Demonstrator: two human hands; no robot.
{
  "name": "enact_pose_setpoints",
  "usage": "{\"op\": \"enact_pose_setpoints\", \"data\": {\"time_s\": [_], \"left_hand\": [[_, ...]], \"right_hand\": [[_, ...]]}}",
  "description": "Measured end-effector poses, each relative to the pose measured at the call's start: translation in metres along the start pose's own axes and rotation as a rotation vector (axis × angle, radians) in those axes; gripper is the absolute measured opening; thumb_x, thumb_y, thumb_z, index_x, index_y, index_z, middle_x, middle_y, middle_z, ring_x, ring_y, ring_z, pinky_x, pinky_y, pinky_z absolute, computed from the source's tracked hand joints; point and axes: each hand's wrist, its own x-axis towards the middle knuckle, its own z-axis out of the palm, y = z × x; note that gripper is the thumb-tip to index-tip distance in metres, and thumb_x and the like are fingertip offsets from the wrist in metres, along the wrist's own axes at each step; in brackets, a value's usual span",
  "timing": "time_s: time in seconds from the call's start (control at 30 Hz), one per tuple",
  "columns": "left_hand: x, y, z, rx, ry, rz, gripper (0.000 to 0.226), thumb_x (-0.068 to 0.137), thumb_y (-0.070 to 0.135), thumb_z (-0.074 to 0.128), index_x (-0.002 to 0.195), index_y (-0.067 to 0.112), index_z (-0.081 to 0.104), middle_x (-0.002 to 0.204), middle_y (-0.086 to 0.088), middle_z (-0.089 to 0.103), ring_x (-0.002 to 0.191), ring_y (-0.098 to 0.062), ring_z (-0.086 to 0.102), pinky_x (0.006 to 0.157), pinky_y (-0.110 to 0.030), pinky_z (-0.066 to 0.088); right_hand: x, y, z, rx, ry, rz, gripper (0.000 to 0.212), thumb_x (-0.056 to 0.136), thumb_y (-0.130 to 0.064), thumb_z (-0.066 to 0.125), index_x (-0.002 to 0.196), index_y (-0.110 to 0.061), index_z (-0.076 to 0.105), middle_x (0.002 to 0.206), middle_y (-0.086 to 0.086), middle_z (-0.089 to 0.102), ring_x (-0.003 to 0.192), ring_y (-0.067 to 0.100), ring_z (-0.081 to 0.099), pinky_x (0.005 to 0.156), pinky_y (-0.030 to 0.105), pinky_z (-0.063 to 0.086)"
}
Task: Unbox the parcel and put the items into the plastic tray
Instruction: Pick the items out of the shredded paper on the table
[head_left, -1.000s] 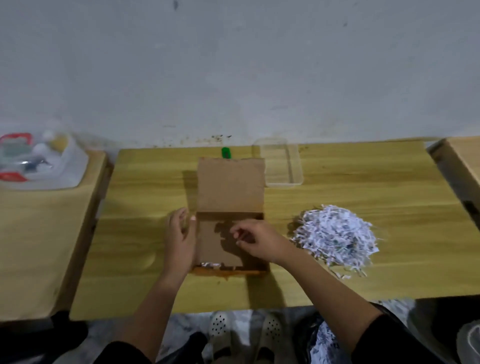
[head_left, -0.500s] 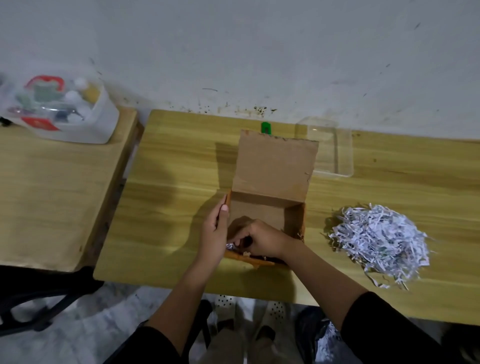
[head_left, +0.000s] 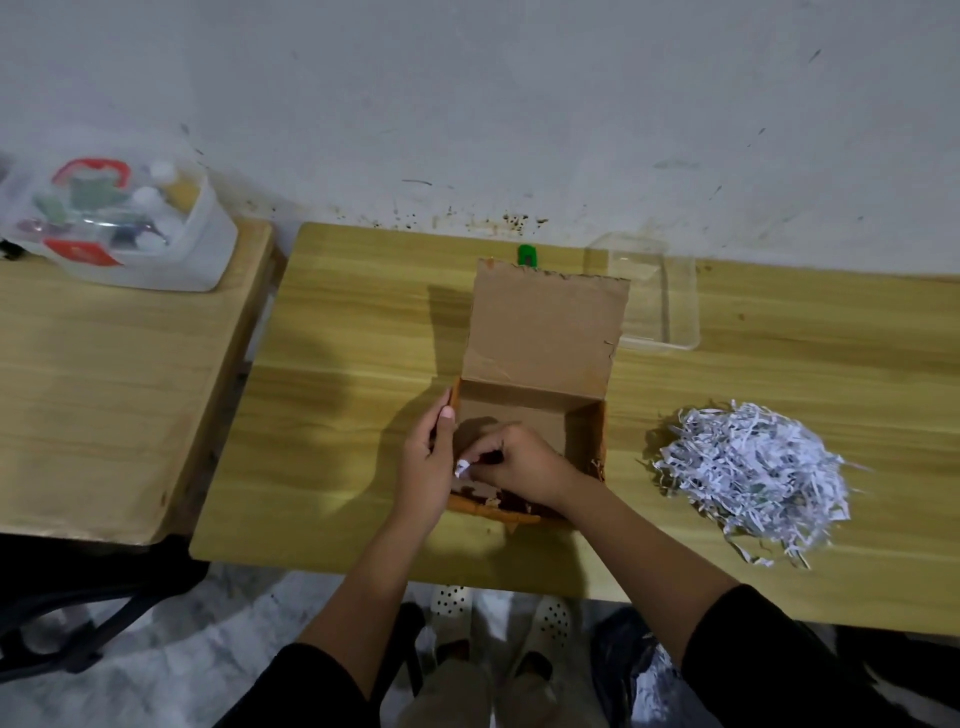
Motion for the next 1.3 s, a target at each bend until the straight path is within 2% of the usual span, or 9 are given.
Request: {"op": "enact_pose_setpoints", "data": {"time_s": [0.37, 0.5, 0.6, 0.8, 0.9, 0.97, 1.1, 1.2, 1.3], "left_hand": [[0.001, 0.01, -0.001, 0.221, 0.025, 0.006, 0.037, 0.098, 0.026, 0.041, 0.129, 0.01, 0.053, 0.126, -0.006, 0.06, 0.116, -0.019, 0.054, 0.093, -0.028, 0.042], [-0.002, 0.031, 0.007, 0.492, 0.243, 0.131, 0.031, 0.092, 0.009, 0.05, 0.121, 0.002, 0.058, 0.121, -0.018, 0.061, 0.112, -0.031, 0.057, 0.091, -0.032, 0.042], [-0.014, 0.058, 0.029, 0.488, 0.343, 0.318, 0.036, 0.088, -0.003, 0.049, 0.124, 0.0, 0.054, 0.124, -0.017, 0.056, 0.107, -0.024, 0.055, 0.083, -0.014, 0.035], [-0.041, 0.069, 0.15, 0.561, -0.262, 0.592, 0.036, 0.088, 0.005, 0.051, 0.123, 0.012, 0.058, 0.125, -0.006, 0.057, 0.119, -0.024, 0.053, 0.097, -0.019, 0.033], [-0.057, 0.05, 0.214, 0.796, -0.688, 0.652, 0.046, 0.095, 0.032, 0.046, 0.14, 0.027, 0.039, 0.151, 0.003, 0.028, 0.143, -0.015, 0.014, 0.114, -0.027, 0.013], [-0.052, 0.033, 0.238, 1.029, -0.768, 0.646, 0.055, 0.094, 0.05, 0.038, 0.145, 0.038, 0.021, 0.158, 0.008, 0.007, 0.146, -0.016, -0.004, 0.118, -0.043, 0.005], [-0.017, 0.022, 0.24, 0.994, -0.652, 0.455, 0.051, 0.095, 0.046, 0.037, 0.143, 0.041, 0.021, 0.155, 0.004, 0.021, 0.138, -0.023, 0.03, 0.112, -0.048, 0.03], [-0.007, 0.031, 0.232, 0.843, -0.46, 0.356, 0.045, 0.096, 0.034, 0.043, 0.14, 0.025, 0.037, 0.144, -0.005, 0.043, 0.124, -0.024, 0.047, 0.101, -0.032, 0.039], [-0.018, 0.046, 0.234, 0.607, -0.164, 0.348, 0.041, 0.092, 0.009, 0.051, 0.133, 0.007, 0.047, 0.132, -0.016, 0.048, 0.117, -0.028, 0.048, 0.085, -0.008, 0.025]], "right_hand": [[-0.042, -0.019, -0.061, -0.105, 0.41, 0.112, 0.015, 0.079, -0.012, 0.07, 0.077, 0.003, 0.066, 0.076, 0.008, 0.059, 0.069, 0.017, 0.052, 0.067, 0.032, 0.044], [-0.077, -0.004, -0.096, -0.148, 0.502, 0.138, 0.005, 0.077, -0.007, 0.07, 0.079, -0.003, 0.07, 0.081, 0.015, 0.064, 0.072, 0.025, 0.06, 0.072, 0.036, 0.049], [-0.111, 0.013, -0.126, -0.171, 0.6, 0.178, 0.005, 0.077, -0.001, 0.066, 0.081, -0.001, 0.07, 0.086, 0.02, 0.065, 0.072, 0.025, 0.062, 0.075, 0.034, 0.051], [-0.187, 0.073, -0.165, -0.297, 0.676, 0.298, 0.028, 0.079, -0.006, 0.067, 0.108, -0.003, 0.065, 0.104, 0.02, 0.061, 0.094, 0.031, 0.059, 0.083, 0.026, 0.041], [-0.215, 0.102, -0.165, -0.345, 0.574, 0.313, 0.036, 0.078, -0.009, 0.069, 0.113, -0.004, 0.063, 0.109, 0.019, 0.06, 0.1, 0.031, 0.058, 0.083, 0.02, 0.034], [-0.227, 0.118, -0.17, -0.294, 0.586, 0.332, 0.036, 0.08, -0.01, 0.069, 0.115, -0.005, 0.062, 0.11, 0.015, 0.062, 0.098, 0.026, 0.059, 0.081, 0.016, 0.035], [-0.241, 0.145, -0.189, -0.174, 0.709, 0.455, 0.028, 0.083, -0.002, 0.063, 0.11, -0.001, 0.065, 0.111, 0.02, 0.065, 0.099, 0.029, 0.062, 0.085, 0.024, 0.044], [-0.248, 0.15, -0.2, -0.131, 0.818, 0.499, 0.028, 0.084, -0.001, 0.061, 0.111, 0.001, 0.064, 0.116, 0.019, 0.063, 0.099, 0.021, 0.059, 0.079, 0.01, 0.036], [-0.244, 0.139, -0.201, -0.223, 0.923, 0.408, 0.027, 0.082, -0.003, 0.063, 0.109, -0.003, 0.063, 0.113, 0.016, 0.059, 0.1, 0.026, 0.056, 0.082, 0.017, 0.035]]}}
